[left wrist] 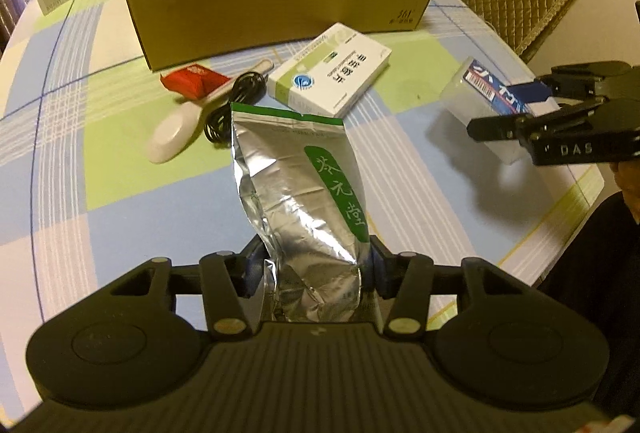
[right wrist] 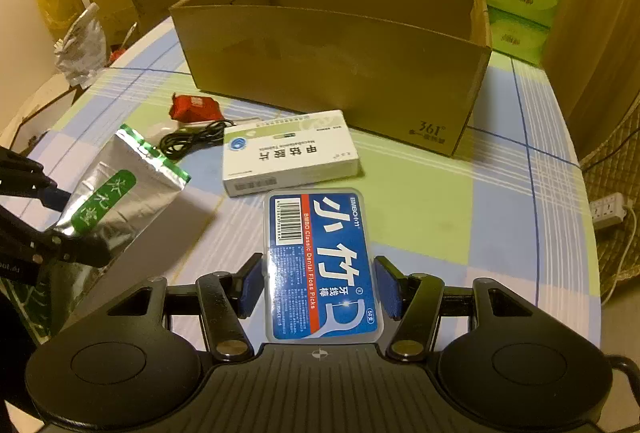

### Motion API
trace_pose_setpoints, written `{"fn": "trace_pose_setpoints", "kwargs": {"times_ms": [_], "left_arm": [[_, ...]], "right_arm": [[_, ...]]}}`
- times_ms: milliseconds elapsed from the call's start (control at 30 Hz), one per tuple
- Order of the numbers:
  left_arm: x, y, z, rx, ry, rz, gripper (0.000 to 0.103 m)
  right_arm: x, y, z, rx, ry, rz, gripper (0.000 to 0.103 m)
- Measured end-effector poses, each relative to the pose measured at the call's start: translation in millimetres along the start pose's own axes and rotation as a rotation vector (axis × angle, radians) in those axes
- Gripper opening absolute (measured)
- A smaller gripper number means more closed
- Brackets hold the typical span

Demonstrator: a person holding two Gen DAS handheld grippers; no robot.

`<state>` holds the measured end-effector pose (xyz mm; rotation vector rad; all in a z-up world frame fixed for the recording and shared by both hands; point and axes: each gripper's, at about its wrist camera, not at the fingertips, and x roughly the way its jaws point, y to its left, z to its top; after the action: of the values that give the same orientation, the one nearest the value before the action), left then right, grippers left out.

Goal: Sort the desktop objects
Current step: 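Carry the foil bag and blue box over the cardboard box with both tools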

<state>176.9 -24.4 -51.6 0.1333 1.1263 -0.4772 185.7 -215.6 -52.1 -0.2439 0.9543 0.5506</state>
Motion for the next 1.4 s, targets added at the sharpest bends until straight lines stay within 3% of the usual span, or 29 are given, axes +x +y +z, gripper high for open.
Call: {"fn": "trace_pose_setpoints", "kwargs": {"times_ms": [667,1400], "left_arm": [[-39.5,-18.6,6.1,0.016,-0.064,-0.001,0.047],[-60.1,-24.3,6.7,0.011,-0.099,0.005,0.047]], "right_arm": [[-40.2,8.8,-7.6,0.008,-0.05,-0.006,0.055],[-56.7,15.2,-2.0,0.004,-0.093,-0.006,0.055]]}}
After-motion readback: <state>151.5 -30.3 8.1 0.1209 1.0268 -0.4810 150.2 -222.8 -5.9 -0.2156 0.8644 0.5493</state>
